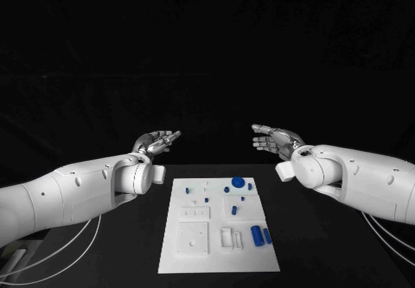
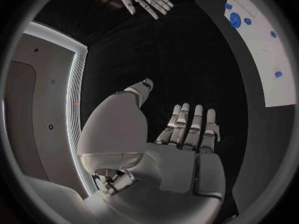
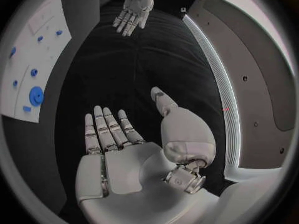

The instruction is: Assemble the parts on the task board

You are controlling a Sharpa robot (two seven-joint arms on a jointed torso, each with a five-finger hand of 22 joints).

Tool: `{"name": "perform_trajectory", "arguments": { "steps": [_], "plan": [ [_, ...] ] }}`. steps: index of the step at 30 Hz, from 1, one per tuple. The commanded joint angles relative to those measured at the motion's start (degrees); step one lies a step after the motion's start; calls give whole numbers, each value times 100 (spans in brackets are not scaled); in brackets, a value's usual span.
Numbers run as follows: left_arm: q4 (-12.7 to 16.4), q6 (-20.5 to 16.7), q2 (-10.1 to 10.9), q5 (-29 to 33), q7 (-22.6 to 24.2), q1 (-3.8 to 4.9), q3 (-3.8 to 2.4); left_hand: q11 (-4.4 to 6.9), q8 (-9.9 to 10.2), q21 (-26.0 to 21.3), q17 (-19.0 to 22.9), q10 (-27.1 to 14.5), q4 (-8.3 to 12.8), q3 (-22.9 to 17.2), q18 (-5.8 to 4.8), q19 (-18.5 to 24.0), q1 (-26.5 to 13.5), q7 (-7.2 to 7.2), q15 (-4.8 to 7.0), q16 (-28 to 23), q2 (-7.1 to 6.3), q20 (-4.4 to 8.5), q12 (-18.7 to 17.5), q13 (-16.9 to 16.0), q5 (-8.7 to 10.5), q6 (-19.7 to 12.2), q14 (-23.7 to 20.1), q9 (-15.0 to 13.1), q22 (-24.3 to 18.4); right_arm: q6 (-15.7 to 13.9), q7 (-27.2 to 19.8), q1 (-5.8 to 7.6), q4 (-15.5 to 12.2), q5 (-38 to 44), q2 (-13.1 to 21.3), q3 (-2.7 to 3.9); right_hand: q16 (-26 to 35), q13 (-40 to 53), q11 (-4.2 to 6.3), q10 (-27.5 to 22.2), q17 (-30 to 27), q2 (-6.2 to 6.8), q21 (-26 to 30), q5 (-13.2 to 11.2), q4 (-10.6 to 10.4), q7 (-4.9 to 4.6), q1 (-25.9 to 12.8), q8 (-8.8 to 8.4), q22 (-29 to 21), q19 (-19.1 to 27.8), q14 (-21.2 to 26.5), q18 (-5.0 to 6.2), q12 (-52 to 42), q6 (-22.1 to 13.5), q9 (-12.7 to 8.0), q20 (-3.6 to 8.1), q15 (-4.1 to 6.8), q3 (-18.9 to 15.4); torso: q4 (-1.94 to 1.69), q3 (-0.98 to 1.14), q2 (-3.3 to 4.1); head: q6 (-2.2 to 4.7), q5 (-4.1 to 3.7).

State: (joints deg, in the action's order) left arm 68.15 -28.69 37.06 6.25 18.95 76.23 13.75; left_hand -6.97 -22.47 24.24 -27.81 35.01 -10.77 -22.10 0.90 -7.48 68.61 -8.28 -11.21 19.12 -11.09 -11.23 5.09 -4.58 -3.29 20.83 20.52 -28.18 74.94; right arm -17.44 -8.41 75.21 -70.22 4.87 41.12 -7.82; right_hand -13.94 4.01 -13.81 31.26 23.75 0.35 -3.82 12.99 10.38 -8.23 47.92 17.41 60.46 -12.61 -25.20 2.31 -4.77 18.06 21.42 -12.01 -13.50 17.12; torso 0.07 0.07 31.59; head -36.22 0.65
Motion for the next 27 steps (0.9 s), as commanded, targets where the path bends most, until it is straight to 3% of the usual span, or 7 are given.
{"name": "perform_trajectory", "arguments": {
  "steps": [1, 5, 10, 14, 18, 23, 27],
  "plan": [
    [31, 298, 30, -198, 56, 6, -2, -79, -64, 54, -58, 264, 141, 238, -43, -228, 143, -90, -35, 125, 190, 83, 76, -28, -48, 263, 290, -5, 69, -168, 87, -26, 109, 1432, -53, 1, -587, 141, -19, 1317, 259, 158, -282, -72, 565, -543, 956, 537, 1286, -1330, -1272, 479, -355, 1033, 331, 6, -18, 862, -6, -15, 8, -19, 16],
    [140, 379, 129, -214, 61, 9, -2, -315, -237, 290, -127, 1191, 400, 416, 273, -1273, 468, -339, -154, 519, 438, 334, 446, -168, -296, 1016, 1362, 17, -99, -296, 120, -67, 320, 2720, -179, 1, -954, 249, 227, 2135, 391, 406, -541, -375, 519, -452, 1328, 730, 1152, -2277, -2227, 843, -611, 1764, 326, 18, 357, 1705, 8, -24, 17, -15, 37],
    [349, 629, 276, -366, 21, 15, -5, -272, -300, 535, -167, 2120, 788, 481, 560, -2479, 724, -335, 230, 927, 614, 553, 729, -251, -550, 1739, 2586, 108, -347, -284, 116, -81, 491, 4214, -290, 3, -1329, 357, 485, 2845, 618, 625, -934, -439, 488, -336, 1526, 818, 1096, -3338, -3234, 1225, -754, 2388, 290, 39, 812, 2343, -7, -55, 73, 10, 32],
    [603, 1014, 431, -375, 133, 49, -7, -100, -217, 686, -207, 2609, 1219, 536, 623, -3065, 751, -232, 505, 1117, 772, 715, 811, -238, -594, 2132, 3260, 208, -456, -238, 105, -82, 697, 5274, -454, 5, -1792, 417, 672, 3254, 1056, 707, -1428, -210, 594, -231, 1575, 784, 1120, -4582, -4348, 1269, -684, 2786, 262, 434, 1254, 2440, -44, -73, 162, 69, 20],
    [874, 1129, 586, -452, 163, 89, -12, -50, -109, 897, -323, 2769, 1589, 512, 667, -3468, 738, -221, 718, 1365, 839, 854, 784, -229, -603, 2229, 3674, 265, -440, -103, 175, -83, 801, 6095, -549, 6, -2503, 442, 824, 3396, 1492, 778, -2006, 81, 628, -192, 1780, 757, 1354, -5560, -5209, 1269, -651, 2908, 250, 836, 1435, 2362, -82, -78, 244, 123, 5],
    [1219, 1235, 796, -549, 152, 118, -17, -47, 82, 1029, -427, 2891, 2316, 247, 549, -3632, 313, -212, 795, 1546, 861, 1038, 618, -170, -611, 2371, 3756, 329, -479, -40, 388, -84, 856, 7035, -663, 8, -3701, 412, 855, 3413, 2304, 876, -2748, 188, 610, -204, 1886, 596, 1615, -6268, -5435, 1269, -421, 2960, 180, 1288, 1475, 2196, -142, -78, 375, 188, -18],
    [1435, 1281, 893, -575, 137, 158, -28, -51, 123, 1050, -435, 2914, 2505, 139, 499, -3624, 161, -214, 791, 1562, 813, 1084, 574, -157, -601, 2392, 3739, 329, -489, 11, 548, -87, 883, 7553, -733, 9, -4094, 369, 807, 3332, 2533, 957, -3085, 220, 630, -192, 1898, 520, 1614, -6397, -5340, 1269, -269, 2939, 153, 1390, 1434, 2159, -193, -81, 473, 238, -43]
  ]
}}
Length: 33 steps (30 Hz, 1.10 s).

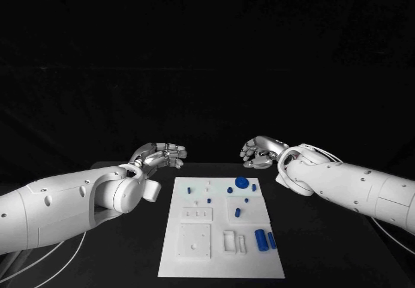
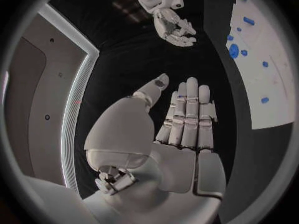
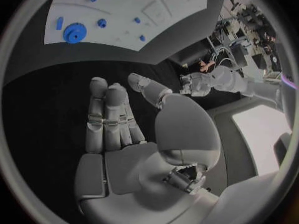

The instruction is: Assemble the parts on the task board

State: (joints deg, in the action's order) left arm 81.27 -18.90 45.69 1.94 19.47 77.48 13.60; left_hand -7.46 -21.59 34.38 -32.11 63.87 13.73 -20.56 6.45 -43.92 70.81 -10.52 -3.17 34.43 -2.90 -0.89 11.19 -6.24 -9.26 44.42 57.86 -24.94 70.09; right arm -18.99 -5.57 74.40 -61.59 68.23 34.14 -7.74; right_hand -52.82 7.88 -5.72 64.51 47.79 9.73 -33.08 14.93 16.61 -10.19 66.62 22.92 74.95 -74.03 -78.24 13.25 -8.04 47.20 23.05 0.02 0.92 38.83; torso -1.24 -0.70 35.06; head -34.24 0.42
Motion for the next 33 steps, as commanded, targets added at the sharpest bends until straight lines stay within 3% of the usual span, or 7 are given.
{"name": "perform_trajectory", "arguments": {
  "steps": [1, 5, 6, 13, 22, 27, 33],
  "plan": [
    [202, 319, 66, -145, 81, 37, -19, -4, 46, 39, -4, 32, 104, -46, -73, 29, -104, 7, -18, 30, -24, 62, -48, 12, 0, 34, -7, 4, -7, 200, 318, -8, 21, 1376, -49, 1, -252, -28, -11, -14, 146, 46, -204, 14, 4, 10, 12, -40, 167, -262, -23, 175, 86, 23, -13, 194, -15, -27, -85, -4, 163, 56, -34],
    [434, 295, 179, -148, 72, 102, -37, -7, 83, 58, -2, 55, 245, -179, -135, 55, -281, 4, -31, 32, -43, 114, -92, 22, 6, 49, -37, -7, -20, 194, 453, -11, 73, 1785, -118, 3, -440, -66, -49, -61, 195, 90, -401, -61, -4, 37, -11, -74, 160, -278, 29, 175, 189, 25, -19, 229, -52, -40, -125, -8, 266, 92, -55],
    [488, 288, 210, -148, 73, 125, -38, -8, 87, 61, -1, 58, 253, -197, -144, 59, -304, 4, -33, 32, -42, 122, -98, 24, 7, 51, -40, -9, -21, 210, 475, -18, 103, 1839, -148, 3, -474, -73, -54, -63, 197, 97, -437, -83, -6, 41, -13, -81, 158, -272, 42, 175, 208, 26, -19, 234, -58, -36, -136, -12, 320, 130, -69],
    [706, 270, 329, -152, 70, 228, -52, -19, 110, 68, 5, 43, 267, -248, -177, 81, -387, 0, -43, 23, -66, 150, -133, 34, 19, 43, -64, -15, -28, 253, 569, -97, 221, 2203, -275, 4, -654, -119, -90, -88, 174, 141, -620, -240, -26, 53, -67, -126, 148, -249, 93, 175, 319, 21, -24, 253, -94, -25, -168, -31, 509, 169, -102],
    [814, 275, 348, -152, 54, 259, -60, -29, 126, 75, 8, 30, 266, -277, -201, 96, -449, -4, -49, 19, -77, 171, -160, 42, 28, 37, -76, -21, -31, 360, 656, -154, 338, 2538, -381, 5, -782, -146, -94, -45, 96, 149, -743, -444, -42, 71, -102, -145, 139, -212, 135, 175, 379, 55, -18, 256, -100, 15, -213, -44, 675, 228, -140],
    [822, 289, 323, -152, 42, 259, -61, -32, 131, 78, 9, 27, 266, -286, -209, 101, -469, -5, -50, 18, -79, 178, -169, 44, 33, 35, -79, -23, -33, 362, 658, -243, 445, 2621, -451, 5, -826, -155, -92, -27, 58, 156, -781, -515, -51, 88, -115, -153, 135, -200, 147, 175, 394, 67, -15, 255, -98, 36, -222, -51, 753, 233, -156],
    [837, 293, 326, -152, 37, 259, -62, -34, 136, 81, 9, 25, 265, -294, -217, 105, -490, -7, -51, 18, -80, 186, -177, 46, 38, 33, -80, -25, -34, 333, 670, -260, 474, 2664, -493, 5, -844, -161, -92, -23, 39, 156, -795, -538, -59, 92, -125, -158, 133, -193, 152, 175, 400, 69, -15, 252, -98, 45, -234, -58, 848, 276, -171]
  ]
}}
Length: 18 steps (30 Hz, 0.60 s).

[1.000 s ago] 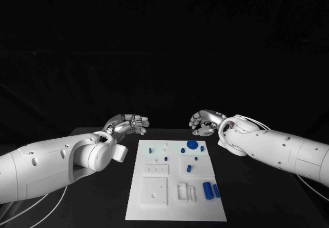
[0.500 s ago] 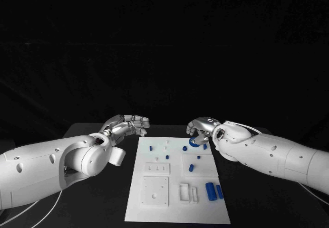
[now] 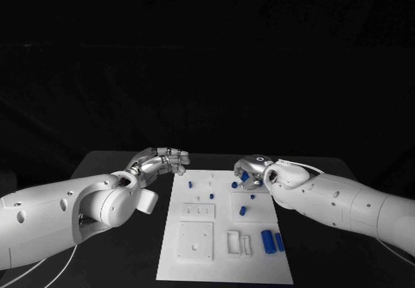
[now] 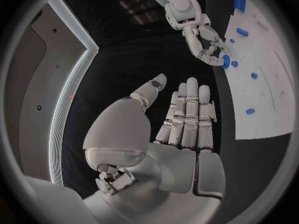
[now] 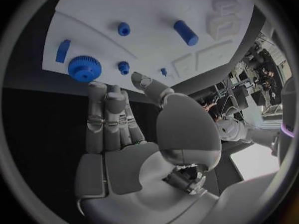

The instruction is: Assemble the parts on the task board

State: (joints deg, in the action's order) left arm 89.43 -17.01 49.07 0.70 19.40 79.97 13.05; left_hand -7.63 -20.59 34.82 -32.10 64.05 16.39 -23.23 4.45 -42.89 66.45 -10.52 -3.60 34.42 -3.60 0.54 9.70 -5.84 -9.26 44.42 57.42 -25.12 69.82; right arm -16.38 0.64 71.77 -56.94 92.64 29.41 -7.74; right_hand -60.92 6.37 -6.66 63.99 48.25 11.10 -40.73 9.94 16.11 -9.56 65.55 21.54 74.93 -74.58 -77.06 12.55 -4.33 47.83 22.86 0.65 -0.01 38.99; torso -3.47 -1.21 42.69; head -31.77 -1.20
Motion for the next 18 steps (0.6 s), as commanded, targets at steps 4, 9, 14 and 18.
{"name": "perform_trajectory", "arguments": {
  "steps": [4, 9, 14, 18],
  "plan": [
    [5, 115, -27, -27, 32, 10, -8, -18, 39, 39, 9, 6, -1, -31, -22, 4, -64, -8, -9, 19, -12, 47, -33, 8, 41, 32, -38, -9, -8, 55, 66, -6, 30, 251, -48, 5, -48, -13, 1, 36, -23, 23, -41, -60, -15, 29, -28, -24, 133, -131, 38, 245, 32, 10, 5, 186, -6, 36, -73, 6, 147, 63, -79],
    [8, 124, -34, -27, 25, 10, -8, -19, 42, 41, 9, 6, -2, -36, -27, 7, -79, -8, -10, 19, -12, 52, -37, 9, 44, 32, -39, -11, -9, 35, 122, -24, 68, 322, -89, 5, -68, -17, 2, 49, -49, 27, -57, -92, -27, 29, -47, -27, 132, -122, 46, 245, 33, 19, 7, 182, -5, 44, -81, -3, 198, 78, -89],
    [8, 134, -42, -27, 18, 10, -8, -19, 43, 43, 9, 7, -2, -40, -31, 8, -88, -8, -10, 19, -12, 56, -39, 9, 45, 32, -40, -12, -9, -16, 188, -42, 118, 387, -124, 5, -99, -22, 6, 70, -89, 23, -80, -158, -43, 30, -58, -31, 129, -112, 54, 245, 34, 36, 11, 179, -2, 69, -86, -20, 253, 107, -97],
    [9, 135, -43, -26, 14, 10, -8, -19, 44, 44, 9, 8, -2, -42, -33, 9, -94, -8, -10, 19, -12, 58, -41, 9, 47, 32, -41, -13, -10, -39, 234, -42, 145, 450, -145, 5, -134, -28, 10, 91, -134, 25, -103, -253, -70, 31, -64, -35, 125, -104, 61, 245, 34, 57, 15, 177, 2, 114, -90, -30, 295, 129, -102]
  ]
}}
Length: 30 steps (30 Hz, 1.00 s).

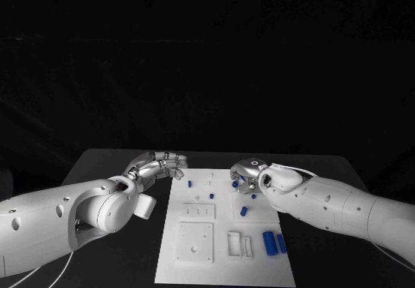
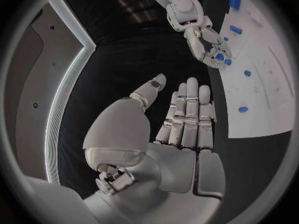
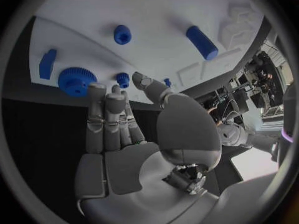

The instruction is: Assemble the parts on the task board

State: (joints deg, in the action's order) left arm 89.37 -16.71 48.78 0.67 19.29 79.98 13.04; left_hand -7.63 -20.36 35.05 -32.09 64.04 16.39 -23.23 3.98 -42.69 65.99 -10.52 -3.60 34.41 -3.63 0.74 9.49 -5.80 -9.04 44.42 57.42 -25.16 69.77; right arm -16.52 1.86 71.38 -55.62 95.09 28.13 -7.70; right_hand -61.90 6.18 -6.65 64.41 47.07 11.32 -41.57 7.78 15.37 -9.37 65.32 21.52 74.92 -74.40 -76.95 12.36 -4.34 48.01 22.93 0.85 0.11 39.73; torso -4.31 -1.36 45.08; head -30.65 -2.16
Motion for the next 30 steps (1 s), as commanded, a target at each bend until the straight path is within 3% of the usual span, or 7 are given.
{"name": "perform_trajectory", "arguments": {
  "steps": [1, 15, 30],
  "plan": [
    [17, 105, -12, -23, 26, 9, -6, -19, 21, 21, 8, 8, -2, -43, 14, -11, -49, -8, -10, 20, -8, 39, -20, 5, 25, 33, -41, -9, -5, -34, 127, -4, 13, 227, -18, 1, -42, -11, 9, 52, -24, 4, -23, -51, -1, 12, -42, -35, 126, -120, 52, 264, 36, 40, 7, 157, -10, 49, -7, -15, 69, 29, -8],
    [-72, 118, -71, 7, 6, 8, -6, -20, 26, 27, 9, 11, -6, -54, 2, -7, -84, -9, -11, 20, -3, 51, -29, 6, 30, 33, -44, -14, -8, -87, 227, -4, -30, 355, 10, 2, -158, -20, 27, 147, -191, 69, -88, -365, -156, 27, -38, -48, 119, -96, 80, 264, 23, 128, 20, 145, 7, 274, 13, -47, 189, 56, -19],
    [-77, 131, -78, 9, -15, 8, -5, -20, 29, 30, 9, 11, -3, -63, -4, -4, -96, -8, -11, 21, 1, 58, -34, 7, 30, 33, -46, -17, -9, -23, 257, -4, -32, 370, -20, 2, -244, 253, 235, 711, -351, 17, -195, -491, -260, 117, -126, 102, 127, -51, 114, 264, -209, 521, 122, 140, 207, 343, 13, -54, 290, 124, -18]
  ]
}}
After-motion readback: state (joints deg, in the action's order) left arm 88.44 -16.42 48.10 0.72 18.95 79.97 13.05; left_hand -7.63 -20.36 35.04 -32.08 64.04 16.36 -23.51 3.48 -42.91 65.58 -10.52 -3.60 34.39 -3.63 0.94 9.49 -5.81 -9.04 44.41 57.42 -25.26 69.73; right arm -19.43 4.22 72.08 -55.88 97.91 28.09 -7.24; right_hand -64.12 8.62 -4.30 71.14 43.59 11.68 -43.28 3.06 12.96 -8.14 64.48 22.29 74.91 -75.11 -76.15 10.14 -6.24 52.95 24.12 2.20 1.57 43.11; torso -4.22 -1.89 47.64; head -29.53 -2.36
